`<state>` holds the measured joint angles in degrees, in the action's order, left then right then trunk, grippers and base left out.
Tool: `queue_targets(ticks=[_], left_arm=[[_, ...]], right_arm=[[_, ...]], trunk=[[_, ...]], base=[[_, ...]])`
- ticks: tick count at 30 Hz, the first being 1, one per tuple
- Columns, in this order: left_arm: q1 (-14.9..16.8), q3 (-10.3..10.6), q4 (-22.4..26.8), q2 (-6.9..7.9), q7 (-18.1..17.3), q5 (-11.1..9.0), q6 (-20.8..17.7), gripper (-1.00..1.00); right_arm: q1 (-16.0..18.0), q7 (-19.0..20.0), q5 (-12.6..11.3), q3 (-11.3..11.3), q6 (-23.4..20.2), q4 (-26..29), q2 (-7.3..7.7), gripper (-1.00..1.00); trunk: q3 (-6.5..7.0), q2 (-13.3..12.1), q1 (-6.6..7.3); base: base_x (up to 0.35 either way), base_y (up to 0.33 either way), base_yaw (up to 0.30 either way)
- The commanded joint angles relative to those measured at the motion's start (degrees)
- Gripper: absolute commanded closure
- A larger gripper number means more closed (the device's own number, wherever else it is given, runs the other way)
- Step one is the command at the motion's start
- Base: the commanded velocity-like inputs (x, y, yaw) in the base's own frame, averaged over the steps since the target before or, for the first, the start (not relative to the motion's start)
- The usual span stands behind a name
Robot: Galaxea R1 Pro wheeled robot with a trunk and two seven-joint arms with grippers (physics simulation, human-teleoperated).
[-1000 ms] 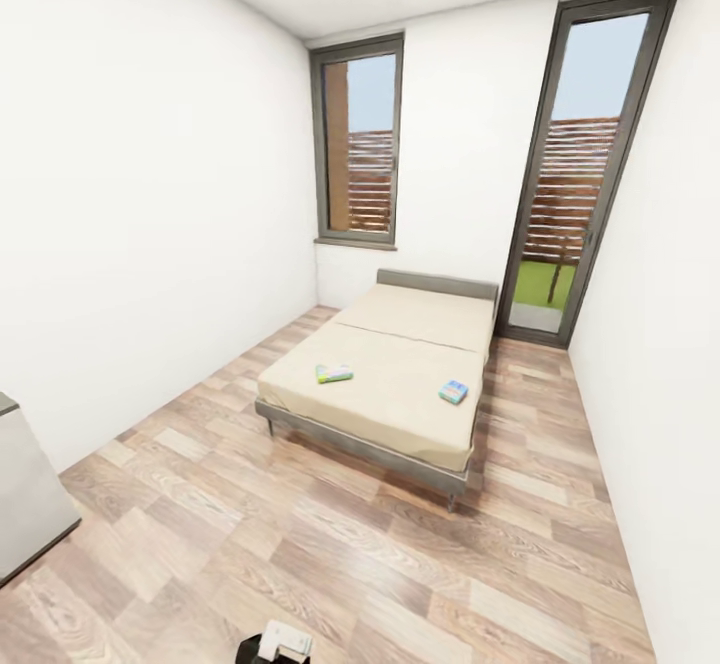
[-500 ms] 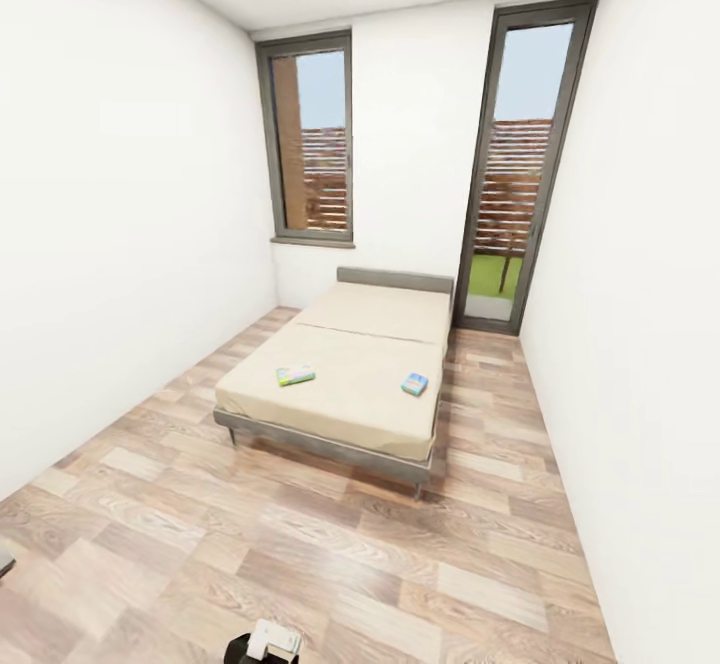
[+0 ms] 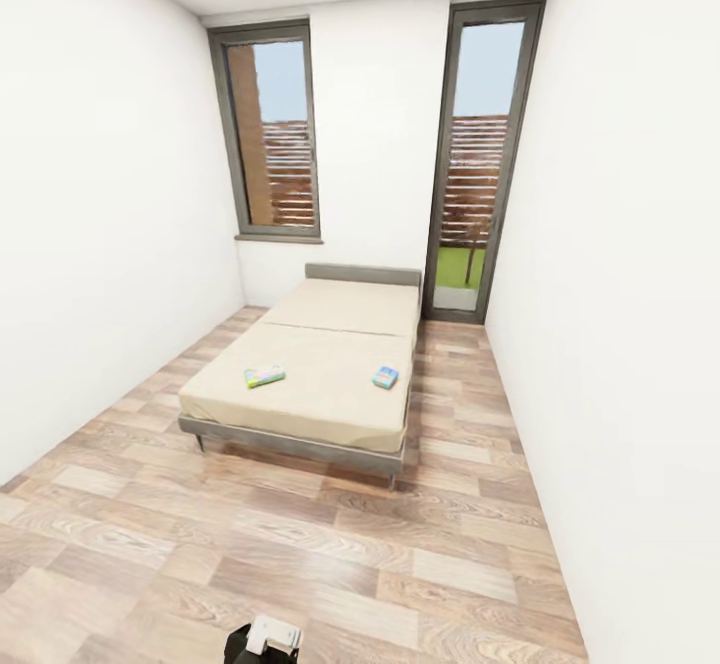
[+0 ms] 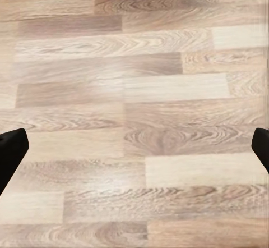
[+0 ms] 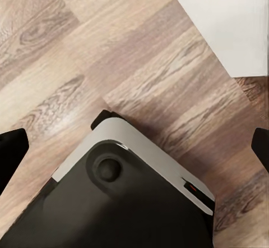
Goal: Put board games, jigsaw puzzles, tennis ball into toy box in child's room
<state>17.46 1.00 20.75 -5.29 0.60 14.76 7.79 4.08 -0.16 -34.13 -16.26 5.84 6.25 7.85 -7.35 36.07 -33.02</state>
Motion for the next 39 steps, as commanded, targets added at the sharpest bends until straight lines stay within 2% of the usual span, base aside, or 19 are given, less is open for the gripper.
queue_targets(ticks=[1,8,11,16,20,33,39], left_arm=[[0.03,0.06,-0.01,0.01,0.08,0.27,0.23,-1.00],[0.03,0.12,-0.01,0.06,0.08,0.46,1.92,-1.00],[0.03,0.14,-0.01,0.13,0.09,0.46,2.30,-1.00],[0.03,0.08,-0.01,0.21,0.10,0.32,2.53,-1.00],[0.03,0.05,-0.01,0.20,0.10,0.27,2.57,-1.00],[0.03,0.04,-0.09,0.26,0.10,0.11,4.02,-1.00],[0.03,-0.24,-0.10,1.13,0.10,-0.09,4.37,-1.00]], right_arm=[[0.05,-0.02,-0.15,0.00,0.15,0.17,-0.01,-1.00],[0.05,0.05,0.13,0.25,0.20,0.86,-0.99,-1.00],[0.05,0.02,0.18,1.52,0.22,1.44,-1.53,-1.00],[0.05,-0.06,0.15,5.26,0.34,1.99,-1.96,-1.00],[0.05,-0.09,0.13,6.31,0.39,2.07,-2.09,-1.00],[0.07,-0.11,0.14,6.68,0.45,2.10,-2.40,-1.00],[0.05,-0.11,0.12,6.68,0.48,2.10,-2.40,-1.00]], trunk=[[-0.17,0.08,-0.01],[-0.65,0.08,-0.01],[-0.86,0.08,-0.01],[-1.21,0.08,-0.01],[-1.48,0.08,-0.01],[-1.64,0.08,-0.01],[-1.64,0.08,-0.01]], base=[[0.000,0.000,-0.205],[0.000,0.000,-0.200],[0.000,0.000,-0.197],[0.004,0.009,-0.187],[0.101,0.118,-0.125],[0.058,0.046,-0.017],[0.002,0.002,-0.001]])
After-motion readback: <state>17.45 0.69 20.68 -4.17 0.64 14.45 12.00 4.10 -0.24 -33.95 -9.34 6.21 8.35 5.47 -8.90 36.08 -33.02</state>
